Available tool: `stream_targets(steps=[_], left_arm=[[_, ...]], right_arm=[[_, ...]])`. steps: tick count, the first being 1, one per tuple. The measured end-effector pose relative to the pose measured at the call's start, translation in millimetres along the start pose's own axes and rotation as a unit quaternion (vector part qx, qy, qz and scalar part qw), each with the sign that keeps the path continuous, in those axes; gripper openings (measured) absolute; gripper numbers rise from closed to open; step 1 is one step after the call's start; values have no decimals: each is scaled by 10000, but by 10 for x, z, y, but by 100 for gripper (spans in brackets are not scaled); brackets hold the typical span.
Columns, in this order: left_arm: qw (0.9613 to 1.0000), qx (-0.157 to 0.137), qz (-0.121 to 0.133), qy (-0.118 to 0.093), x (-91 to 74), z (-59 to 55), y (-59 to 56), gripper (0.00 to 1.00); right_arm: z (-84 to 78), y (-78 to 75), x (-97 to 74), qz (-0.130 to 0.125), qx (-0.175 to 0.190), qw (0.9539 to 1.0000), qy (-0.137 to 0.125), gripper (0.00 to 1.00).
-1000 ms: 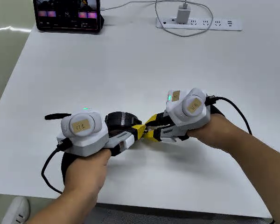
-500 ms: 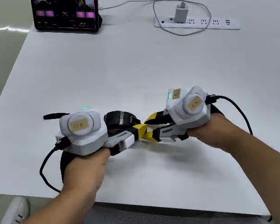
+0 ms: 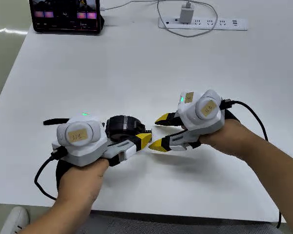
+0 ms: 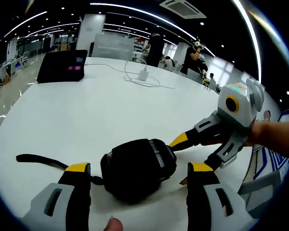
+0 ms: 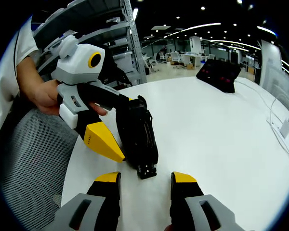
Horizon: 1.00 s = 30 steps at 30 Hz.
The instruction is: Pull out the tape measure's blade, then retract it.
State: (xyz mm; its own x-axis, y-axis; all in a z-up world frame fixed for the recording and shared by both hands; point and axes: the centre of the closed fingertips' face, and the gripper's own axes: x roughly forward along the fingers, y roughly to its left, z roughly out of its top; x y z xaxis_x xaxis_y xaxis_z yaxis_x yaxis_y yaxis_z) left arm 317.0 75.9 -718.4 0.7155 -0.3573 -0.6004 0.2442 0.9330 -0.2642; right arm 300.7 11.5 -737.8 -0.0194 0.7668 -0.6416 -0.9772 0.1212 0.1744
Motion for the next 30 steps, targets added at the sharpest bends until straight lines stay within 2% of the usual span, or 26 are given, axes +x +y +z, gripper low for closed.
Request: stream_targets(steps=[4, 9, 13, 17, 19, 24, 30], left_arm=[[10000, -42, -19, -55, -18, 22, 17, 82], [9997, 198, -15, -140, -26, 53, 33, 86], [9992, 388, -14, -61, -34, 24, 37, 86], [9991, 432, -46, -28, -59, 16, 35, 87], [9974, 710, 9, -68, -88, 29, 50, 87], [9962, 864, -119, 12, -104, -18, 22, 89], [9917, 1258, -266, -34, -175, 6, -15, 91]], right_arm=[[0, -10, -1, -27, 17, 10000, 1, 42], [32, -13, -23, -30, 143, 9999, -61, 46], [40, -22, -32, -48, 144, 9999, -68, 47], [34, -9, -67, -74, 142, 9998, -71, 49], [29, -15, -90, -122, 159, 9998, -64, 51], [45, 5, -151, -133, 226, 9996, -118, 55], [77, 20, -247, -236, 249, 9992, -198, 60]])
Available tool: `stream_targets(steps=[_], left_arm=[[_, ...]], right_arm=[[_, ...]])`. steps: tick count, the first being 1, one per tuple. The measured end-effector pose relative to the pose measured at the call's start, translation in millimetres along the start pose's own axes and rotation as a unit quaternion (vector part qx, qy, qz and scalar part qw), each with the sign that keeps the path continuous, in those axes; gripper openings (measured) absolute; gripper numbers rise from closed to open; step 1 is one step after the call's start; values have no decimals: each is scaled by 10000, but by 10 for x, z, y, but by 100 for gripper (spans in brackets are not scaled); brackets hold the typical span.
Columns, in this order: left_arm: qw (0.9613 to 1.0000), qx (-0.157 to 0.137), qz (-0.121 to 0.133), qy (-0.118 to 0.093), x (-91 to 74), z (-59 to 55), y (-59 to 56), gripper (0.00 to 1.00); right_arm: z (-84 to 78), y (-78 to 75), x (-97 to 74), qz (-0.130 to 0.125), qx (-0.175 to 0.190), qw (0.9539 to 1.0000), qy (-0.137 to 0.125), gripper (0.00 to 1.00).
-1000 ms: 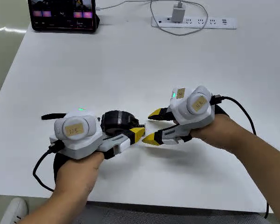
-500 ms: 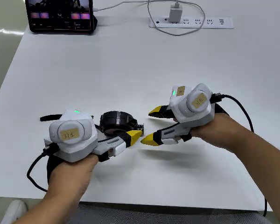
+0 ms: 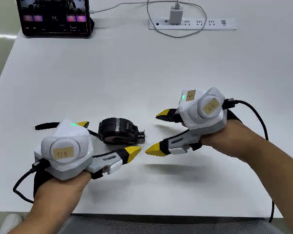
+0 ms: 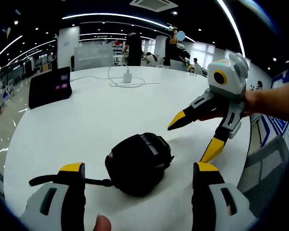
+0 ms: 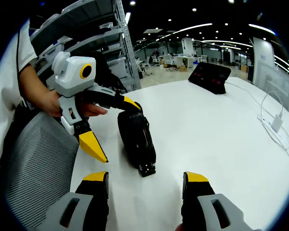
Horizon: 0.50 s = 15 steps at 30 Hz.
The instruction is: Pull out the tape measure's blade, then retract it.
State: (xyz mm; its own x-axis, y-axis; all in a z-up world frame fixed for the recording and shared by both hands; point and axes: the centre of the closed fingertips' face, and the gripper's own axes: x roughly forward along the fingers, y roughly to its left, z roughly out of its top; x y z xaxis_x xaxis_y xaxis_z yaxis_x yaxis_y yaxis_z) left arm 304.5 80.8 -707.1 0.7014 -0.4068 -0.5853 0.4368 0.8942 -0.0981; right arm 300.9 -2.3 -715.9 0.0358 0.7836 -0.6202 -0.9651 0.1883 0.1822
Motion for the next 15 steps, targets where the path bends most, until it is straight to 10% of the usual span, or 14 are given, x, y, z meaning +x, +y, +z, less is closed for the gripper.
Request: stream_targets(steps=[15], left_arm=[[9989, 357, -289, 35, -157, -41, -16, 96]], right_arm=[[-15, 72, -182, -160, -10, 9998, -77, 68]])
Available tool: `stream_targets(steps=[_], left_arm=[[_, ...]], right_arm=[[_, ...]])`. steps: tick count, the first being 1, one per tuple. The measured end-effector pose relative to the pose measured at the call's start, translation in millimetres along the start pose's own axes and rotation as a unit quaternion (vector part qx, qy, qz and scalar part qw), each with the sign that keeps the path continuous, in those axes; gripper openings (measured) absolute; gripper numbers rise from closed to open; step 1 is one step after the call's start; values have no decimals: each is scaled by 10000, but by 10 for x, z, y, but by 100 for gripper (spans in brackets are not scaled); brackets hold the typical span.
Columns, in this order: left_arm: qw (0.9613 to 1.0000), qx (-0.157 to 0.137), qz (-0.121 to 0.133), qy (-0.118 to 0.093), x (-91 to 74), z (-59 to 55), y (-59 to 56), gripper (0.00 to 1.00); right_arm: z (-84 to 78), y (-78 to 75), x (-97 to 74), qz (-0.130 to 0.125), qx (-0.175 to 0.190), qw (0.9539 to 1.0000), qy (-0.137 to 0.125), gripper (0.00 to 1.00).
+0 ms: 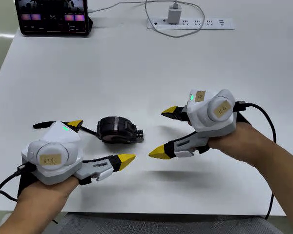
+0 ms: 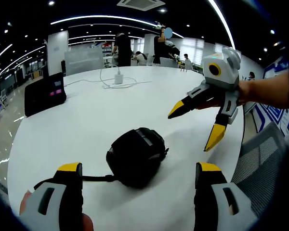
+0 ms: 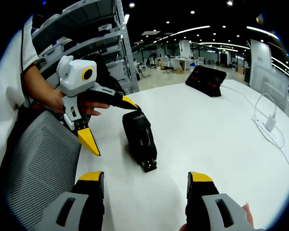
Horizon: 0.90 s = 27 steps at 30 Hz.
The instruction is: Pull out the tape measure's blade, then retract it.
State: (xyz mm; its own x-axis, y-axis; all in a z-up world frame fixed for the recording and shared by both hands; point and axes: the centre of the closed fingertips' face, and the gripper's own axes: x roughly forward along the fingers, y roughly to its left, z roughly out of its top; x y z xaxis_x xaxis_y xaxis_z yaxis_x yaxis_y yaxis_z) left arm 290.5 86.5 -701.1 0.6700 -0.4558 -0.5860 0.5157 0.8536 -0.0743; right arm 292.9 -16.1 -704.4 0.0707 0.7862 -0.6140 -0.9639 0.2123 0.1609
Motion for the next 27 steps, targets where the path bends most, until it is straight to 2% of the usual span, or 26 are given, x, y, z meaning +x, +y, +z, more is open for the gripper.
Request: stream_targets(steps=[5, 9, 14, 27], left_arm=[[10000, -56, -73, -18, -62, 7, 0, 98], [9999, 43, -94, 13, -84, -14, 24, 98], [9998, 81, -169, 39, -128, -31, 2, 99], [9994, 105, -313, 77, -234, -79, 41, 99]], right_arm=[[-35, 18, -66, -78, 5, 10000, 0, 70], [-54, 26, -125, -134, 20, 9999, -6, 69], [-138, 34, -192, -179, 174, 9997, -6, 67], [-246, 20, -376, -435, 307, 9986, -65, 72]])
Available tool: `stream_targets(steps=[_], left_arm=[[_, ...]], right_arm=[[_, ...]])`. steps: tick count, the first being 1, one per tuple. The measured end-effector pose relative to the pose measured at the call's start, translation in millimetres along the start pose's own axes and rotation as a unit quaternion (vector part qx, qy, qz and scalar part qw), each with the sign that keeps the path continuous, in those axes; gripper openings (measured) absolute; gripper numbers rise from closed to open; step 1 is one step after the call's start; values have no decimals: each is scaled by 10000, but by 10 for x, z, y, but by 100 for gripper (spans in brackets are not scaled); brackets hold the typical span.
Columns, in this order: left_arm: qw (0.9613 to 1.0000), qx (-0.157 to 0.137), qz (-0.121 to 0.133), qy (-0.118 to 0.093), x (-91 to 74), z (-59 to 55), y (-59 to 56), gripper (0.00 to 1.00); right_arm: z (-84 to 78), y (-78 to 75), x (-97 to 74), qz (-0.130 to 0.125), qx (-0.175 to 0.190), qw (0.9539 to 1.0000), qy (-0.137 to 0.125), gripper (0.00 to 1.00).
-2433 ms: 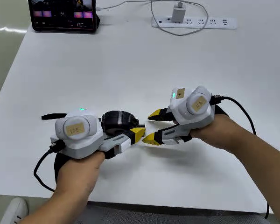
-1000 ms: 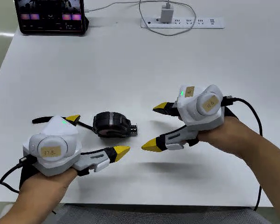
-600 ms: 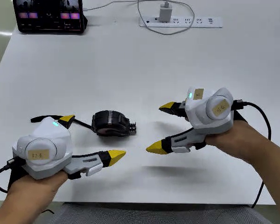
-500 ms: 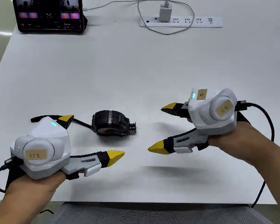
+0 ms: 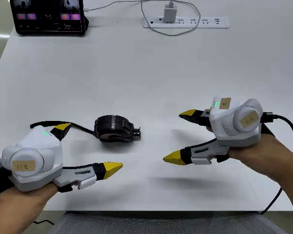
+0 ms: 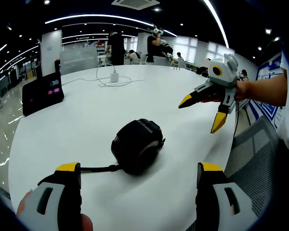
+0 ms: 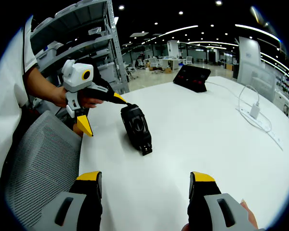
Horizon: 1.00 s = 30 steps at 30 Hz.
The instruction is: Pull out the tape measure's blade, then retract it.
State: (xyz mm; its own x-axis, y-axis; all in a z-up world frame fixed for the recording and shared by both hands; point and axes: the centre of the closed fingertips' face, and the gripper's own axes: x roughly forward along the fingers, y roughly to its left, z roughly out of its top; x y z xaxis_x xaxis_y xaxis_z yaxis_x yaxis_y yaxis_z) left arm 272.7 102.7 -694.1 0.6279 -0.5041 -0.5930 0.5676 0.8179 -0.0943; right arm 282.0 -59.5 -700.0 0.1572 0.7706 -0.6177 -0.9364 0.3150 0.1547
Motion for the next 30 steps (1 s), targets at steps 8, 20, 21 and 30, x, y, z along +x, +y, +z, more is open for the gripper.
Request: stream_targets(steps=[8, 20, 21, 30], left_arm=[[10000, -4, -46, 34, -45, -26, 5, 99], [9997, 155, -170, 64, -117, -37, -35, 99], [9997, 164, -192, 55, -128, -31, -40, 99], [9989, 370, -280, 101, -180, -41, -62, 99]], right_arm=[[-29, 23, -83, -74, 64, 10000, -17, 73], [-123, 21, -241, -226, 54, 9997, 12, 73], [-127, 17, -264, -256, 36, 9997, 5, 73], [-167, -18, -352, -443, 38, 9990, -63, 73]])
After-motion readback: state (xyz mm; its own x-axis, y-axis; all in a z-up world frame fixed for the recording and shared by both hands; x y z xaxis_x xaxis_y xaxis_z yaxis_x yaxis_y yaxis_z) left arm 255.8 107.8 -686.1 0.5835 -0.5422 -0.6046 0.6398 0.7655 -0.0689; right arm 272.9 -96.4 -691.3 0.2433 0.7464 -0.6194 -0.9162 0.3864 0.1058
